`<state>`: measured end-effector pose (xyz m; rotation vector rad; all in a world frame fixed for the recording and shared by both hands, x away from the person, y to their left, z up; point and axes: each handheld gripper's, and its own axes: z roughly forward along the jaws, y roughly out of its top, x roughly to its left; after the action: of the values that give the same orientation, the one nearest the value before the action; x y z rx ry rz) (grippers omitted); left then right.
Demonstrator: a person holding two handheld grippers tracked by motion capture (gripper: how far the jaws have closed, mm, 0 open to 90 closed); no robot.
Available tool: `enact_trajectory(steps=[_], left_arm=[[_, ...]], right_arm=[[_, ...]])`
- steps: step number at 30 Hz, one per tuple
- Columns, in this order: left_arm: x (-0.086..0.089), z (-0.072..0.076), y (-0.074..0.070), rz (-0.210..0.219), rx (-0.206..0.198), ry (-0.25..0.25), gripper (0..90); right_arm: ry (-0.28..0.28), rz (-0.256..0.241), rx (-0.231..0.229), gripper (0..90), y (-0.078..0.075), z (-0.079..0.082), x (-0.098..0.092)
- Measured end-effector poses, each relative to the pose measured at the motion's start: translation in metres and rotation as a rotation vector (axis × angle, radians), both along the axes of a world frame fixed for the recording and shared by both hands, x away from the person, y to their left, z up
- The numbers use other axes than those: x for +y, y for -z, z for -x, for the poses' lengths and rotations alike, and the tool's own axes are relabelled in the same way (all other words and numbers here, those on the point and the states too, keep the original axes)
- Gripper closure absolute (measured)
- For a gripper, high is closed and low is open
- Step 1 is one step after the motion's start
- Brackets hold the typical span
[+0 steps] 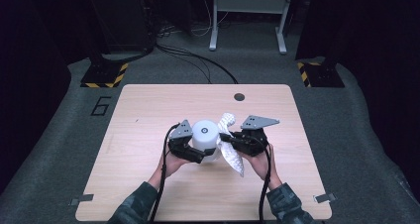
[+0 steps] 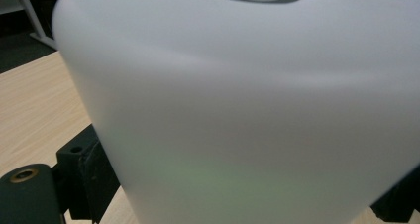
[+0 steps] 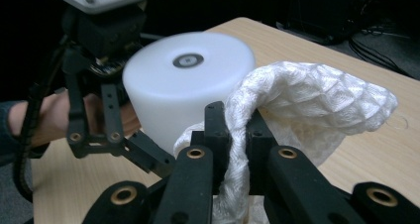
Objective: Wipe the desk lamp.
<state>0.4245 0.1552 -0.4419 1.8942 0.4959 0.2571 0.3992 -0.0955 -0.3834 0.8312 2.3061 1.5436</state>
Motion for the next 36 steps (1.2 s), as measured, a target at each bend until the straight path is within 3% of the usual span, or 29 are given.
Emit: enact_trajectory(steps=[7,13,17,29,36], left_arm=[[0.000,0.000,0.000,0.007,0.001,0.000,8.7],[0.001,0.000,0.000,0.020,0.008,-0.005,8.7],[0.004,-0.001,-0.002,0.026,0.010,-0.011,8.7],[0.008,-0.003,-0.003,0.027,0.016,-0.016,8.7],[0.009,-0.004,-0.003,0.031,0.014,-0.034,8.7]], right_arm=[[-0.015,-0.024,-0.027,84.7,-0.011,0.005,-0.001],[-0.023,-0.010,-0.020,84.7,-0.007,0.006,0.000],[-0.038,0.035,0.009,84.7,0.011,0.006,0.004],[-0.062,0.079,0.083,84.7,0.048,0.007,0.011],[-0.066,0.091,0.116,84.6,0.062,0.009,0.017]])
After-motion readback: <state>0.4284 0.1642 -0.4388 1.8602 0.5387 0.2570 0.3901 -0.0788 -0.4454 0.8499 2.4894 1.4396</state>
